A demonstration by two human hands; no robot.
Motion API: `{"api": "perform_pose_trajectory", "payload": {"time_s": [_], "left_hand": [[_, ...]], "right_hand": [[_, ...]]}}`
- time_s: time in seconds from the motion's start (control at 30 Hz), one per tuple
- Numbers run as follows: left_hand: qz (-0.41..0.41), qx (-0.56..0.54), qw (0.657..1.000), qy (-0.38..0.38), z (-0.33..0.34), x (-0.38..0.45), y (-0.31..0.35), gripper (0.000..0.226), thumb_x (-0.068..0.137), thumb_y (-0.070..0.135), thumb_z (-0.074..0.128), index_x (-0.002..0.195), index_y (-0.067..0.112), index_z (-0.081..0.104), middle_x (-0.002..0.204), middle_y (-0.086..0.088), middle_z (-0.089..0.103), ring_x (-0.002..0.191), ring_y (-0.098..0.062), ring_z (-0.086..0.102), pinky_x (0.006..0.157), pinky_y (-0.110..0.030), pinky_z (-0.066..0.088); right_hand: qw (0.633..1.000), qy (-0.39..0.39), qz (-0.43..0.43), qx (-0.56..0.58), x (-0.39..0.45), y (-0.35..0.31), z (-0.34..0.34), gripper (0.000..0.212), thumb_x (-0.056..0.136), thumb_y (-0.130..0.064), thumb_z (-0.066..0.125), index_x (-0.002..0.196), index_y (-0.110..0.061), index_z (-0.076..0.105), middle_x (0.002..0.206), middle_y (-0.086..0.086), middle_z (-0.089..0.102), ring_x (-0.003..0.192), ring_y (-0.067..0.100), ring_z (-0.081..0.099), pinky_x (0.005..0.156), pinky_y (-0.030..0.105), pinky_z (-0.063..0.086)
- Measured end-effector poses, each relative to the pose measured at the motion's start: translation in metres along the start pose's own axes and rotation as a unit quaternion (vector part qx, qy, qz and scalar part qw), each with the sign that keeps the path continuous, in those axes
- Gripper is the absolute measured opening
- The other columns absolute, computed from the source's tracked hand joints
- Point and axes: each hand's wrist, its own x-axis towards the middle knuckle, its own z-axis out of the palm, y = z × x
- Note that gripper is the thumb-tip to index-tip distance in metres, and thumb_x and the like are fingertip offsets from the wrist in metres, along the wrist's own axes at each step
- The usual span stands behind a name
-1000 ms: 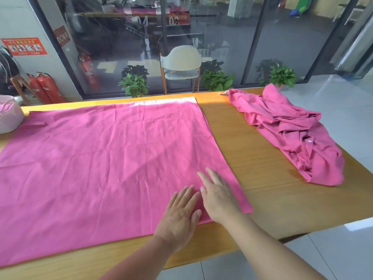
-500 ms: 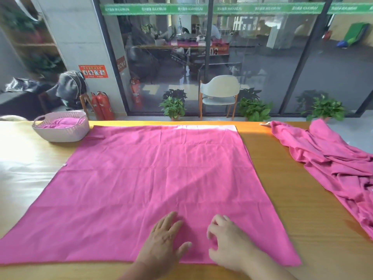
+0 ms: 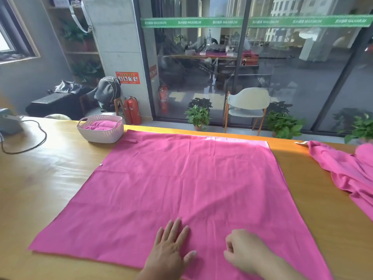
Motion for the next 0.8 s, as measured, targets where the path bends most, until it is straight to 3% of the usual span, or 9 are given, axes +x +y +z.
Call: {"api": "perform_pose_trajectory", "payload": {"time_s": [0.07, 0.13, 0.27, 0.33, 0.4, 0.47, 0.6, 0.73, 0.8], "left_hand": [[0.001, 0.006, 1.000, -0.016, 0.007, -0.001, -0.001, 0.077, 0.085, 0.081, 0.027, 0.126, 0.027, 0.062, 0.136, -0.002, 0.058, 0.138, -0.019, 0.025, 0.111, -0.038, 0.010], [0.009, -0.001, 1.000, -0.016, 0.008, -0.004, 0.002, 0.077, 0.084, 0.084, 0.025, 0.121, 0.031, 0.067, 0.131, -0.001, 0.062, 0.130, -0.022, 0.047, 0.109, -0.036, 0.014], [0.002, -0.070, 0.997, 0.033, -0.009, 0.004, -0.004, 0.069, 0.093, 0.073, 0.021, 0.112, 0.031, 0.072, 0.119, 0.005, 0.068, 0.106, -0.013, 0.067, 0.096, -0.030, 0.045], [-0.039, -0.085, 0.992, 0.085, -0.030, 0.019, -0.017, 0.071, 0.098, 0.065, 0.011, 0.125, 0.028, 0.065, 0.136, 0.002, 0.058, 0.123, -0.013, 0.057, 0.106, -0.028, 0.040], [-0.032, -0.077, 0.989, 0.122, -0.051, 0.045, -0.031, 0.076, 0.091, 0.066, -0.004, 0.150, 0.031, 0.028, 0.159, 0.007, 0.012, 0.147, -0.008, 0.013, 0.120, -0.027, 0.008], [-0.019, -0.083, 0.992, 0.097, -0.065, 0.081, -0.051, 0.086, 0.078, 0.068, -0.015, 0.154, 0.031, 0.001, 0.156, 0.011, -0.017, 0.146, -0.007, -0.018, 0.118, -0.029, -0.013], [-0.003, -0.069, 0.995, 0.074, -0.076, 0.160, -0.095, 0.098, 0.070, 0.070, -0.020, 0.156, 0.026, -0.002, 0.161, 0.005, -0.017, 0.142, -0.006, -0.024, 0.114, -0.028, -0.017], [0.010, -0.055, 0.996, 0.074, -0.079, 0.245, -0.141, 0.115, 0.062, 0.078, -0.033, 0.156, 0.022, 0.001, 0.163, 0.003, -0.011, 0.146, -0.008, -0.018, 0.120, -0.032, -0.012], [0.008, -0.049, 0.996, 0.073, -0.082, 0.281, -0.162, 0.113, 0.065, 0.080, -0.026, 0.156, 0.021, 0.004, 0.164, 0.003, -0.007, 0.149, -0.011, -0.012, 0.121, -0.034, -0.008]], "right_hand": [[0.997, 0.071, 0.000, 0.014, 0.016, -0.006, -0.004, 0.031, 0.091, -0.040, 0.048, 0.064, -0.026, 0.042, 0.087, -0.009, 0.051, 0.080, 0.017, 0.053, 0.072, 0.030, 0.043], [0.991, 0.127, -0.005, 0.032, 0.033, -0.014, -0.006, 0.030, 0.095, -0.041, 0.046, 0.069, -0.027, 0.046, 0.089, -0.008, 0.050, 0.080, 0.018, 0.055, 0.074, 0.032, 0.045], [0.982, 0.182, -0.032, 0.048, 0.066, -0.036, -0.004, 0.027, 0.101, -0.035, 0.039, 0.099, -0.022, 0.063, 0.097, -0.008, 0.046, 0.096, 0.018, 0.058, 0.081, 0.032, 0.043], [0.975, 0.204, -0.062, 0.058, 0.086, -0.049, -0.003, 0.033, 0.103, -0.032, 0.037, 0.125, -0.024, 0.060, 0.118, -0.006, 0.050, 0.117, 0.017, 0.051, 0.097, 0.030, 0.039], [0.975, 0.203, -0.072, 0.057, 0.110, -0.061, -0.006, 0.044, 0.104, -0.032, 0.035, 0.147, -0.025, 0.043, 0.149, -0.001, 0.039, 0.138, 0.018, 0.036, 0.115, 0.031, 0.027], [0.978, 0.187, -0.070, 0.054, 0.139, -0.071, -0.015, 0.052, 0.106, -0.034, 0.030, 0.156, -0.027, 0.024, 0.164, -0.001, 0.015, 0.151, 0.017, 0.012, 0.121, 0.030, 0.009], [0.978, 0.194, -0.064, 0.033, 0.207, -0.080, -0.035, 0.059, 0.102, -0.043, 0.012, 0.158, -0.026, 0.010, 0.166, -0.004, -0.002, 0.152, 0.011, -0.007, 0.119, 0.026, -0.007], [0.980, 0.190, -0.038, 0.030, 0.291, -0.080, -0.062, 0.056, 0.106, -0.037, 0.024, 0.159, -0.025, 0.009, 0.166, -0.005, -0.001, 0.152, 0.011, -0.006, 0.122, 0.030, -0.004], [0.982, 0.186, -0.033, 0.022, 0.330, -0.081, -0.072, 0.057, 0.106, -0.043, 0.023, 0.159, -0.027, 0.008, 0.166, -0.006, -0.002, 0.152, 0.010, -0.007, 0.121, 0.031, -0.005]]}}
